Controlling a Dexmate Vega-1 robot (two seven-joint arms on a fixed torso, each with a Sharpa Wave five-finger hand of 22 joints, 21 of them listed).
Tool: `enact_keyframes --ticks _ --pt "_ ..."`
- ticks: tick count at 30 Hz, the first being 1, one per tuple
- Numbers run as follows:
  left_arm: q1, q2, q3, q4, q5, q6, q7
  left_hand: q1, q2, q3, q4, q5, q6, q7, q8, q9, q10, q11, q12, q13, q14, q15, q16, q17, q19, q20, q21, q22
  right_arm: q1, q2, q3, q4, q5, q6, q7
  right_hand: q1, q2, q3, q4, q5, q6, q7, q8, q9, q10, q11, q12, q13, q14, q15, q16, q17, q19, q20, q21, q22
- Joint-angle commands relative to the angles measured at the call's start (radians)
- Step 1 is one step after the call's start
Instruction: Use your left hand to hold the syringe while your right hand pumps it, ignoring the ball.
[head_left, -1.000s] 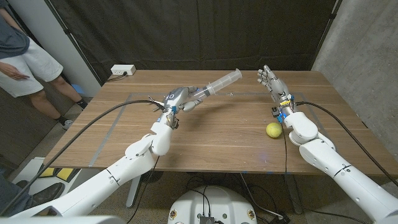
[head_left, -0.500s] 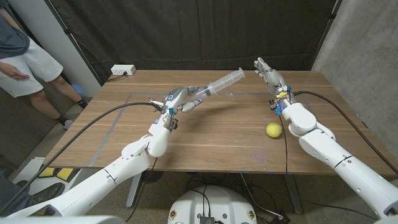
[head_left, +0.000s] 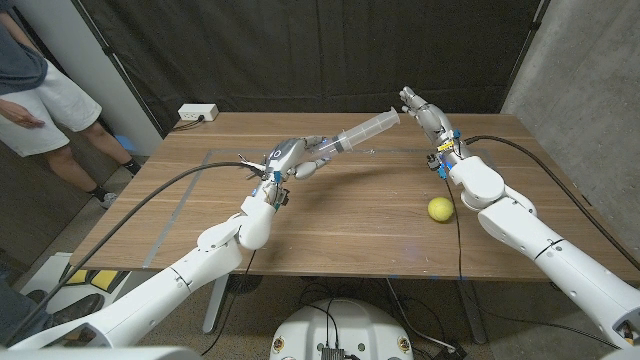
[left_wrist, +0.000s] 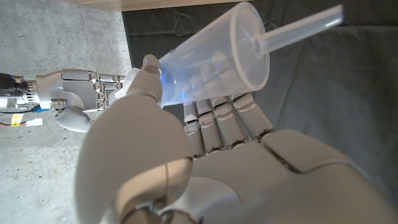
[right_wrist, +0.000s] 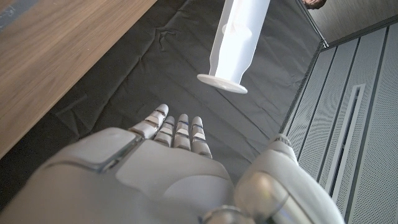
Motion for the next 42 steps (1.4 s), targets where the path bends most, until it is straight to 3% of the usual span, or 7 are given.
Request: enact_keyframes --ticks 1,15,42 --pt "-0.017 -0.022 0.01 0.024 0.013 -0.023 0.001 0.014 0.029 0.144 0.129 0.006 0.104 -0.049 0.006 0.003 0.063 -0.064 -0.003 0.005 0.045 -0.093 0.005 0.004 0.004 -0.004 -0.003 0.002 0.037 0.011 -0.018 0.031 0.001 0.018 0.031 -0.008 -0.002 -0.005 0.002 0.004 -0.004 0.007 -0.001 0.0 0.002 -0.006 0.008 0.001 0.003 0.002 0.008 0.0 0.007 -0.023 0.005 0.001" --pt "-0.023 -0.031 0.013 0.015 -0.002 0.014 -0.051 0.013 0.027 0.15 0.131 0.006 0.106 -0.046 0.0 0.003 0.065 -0.065 -0.006 0.006 0.048 -0.092 0.004 0.004 0.003 -0.003 -0.005 0.002 0.004 -0.019 -0.018 -0.052 -0.08 -0.02 -0.036 -0.008 0.001 -0.006 0.001 0.006 -0.004 0.01 0.003 -0.001 -0.01 -0.001 0.007 0.0 -0.01 0.006 0.004 -0.001 -0.005 -0.021 0.001 0.001" --pt "-0.042 -0.05 0.025 0.038 -0.015 -0.025 -0.049 0.007 0.024 0.16 0.136 0.005 0.112 -0.049 -0.007 0.003 0.068 -0.065 -0.011 0.006 0.05 -0.092 0.002 0.004 0.003 0.0 -0.006 0.003 -0.022 -0.026 -0.025 -0.069 -0.082 -0.039 -0.047 -0.007 0.004 -0.008 -0.002 0.007 -0.001 0.013 0.008 -0.001 0.001 -0.003 0.016 0.0 0.002 0.005 0.01 -0.002 0.003 -0.019 0.007 0.0"
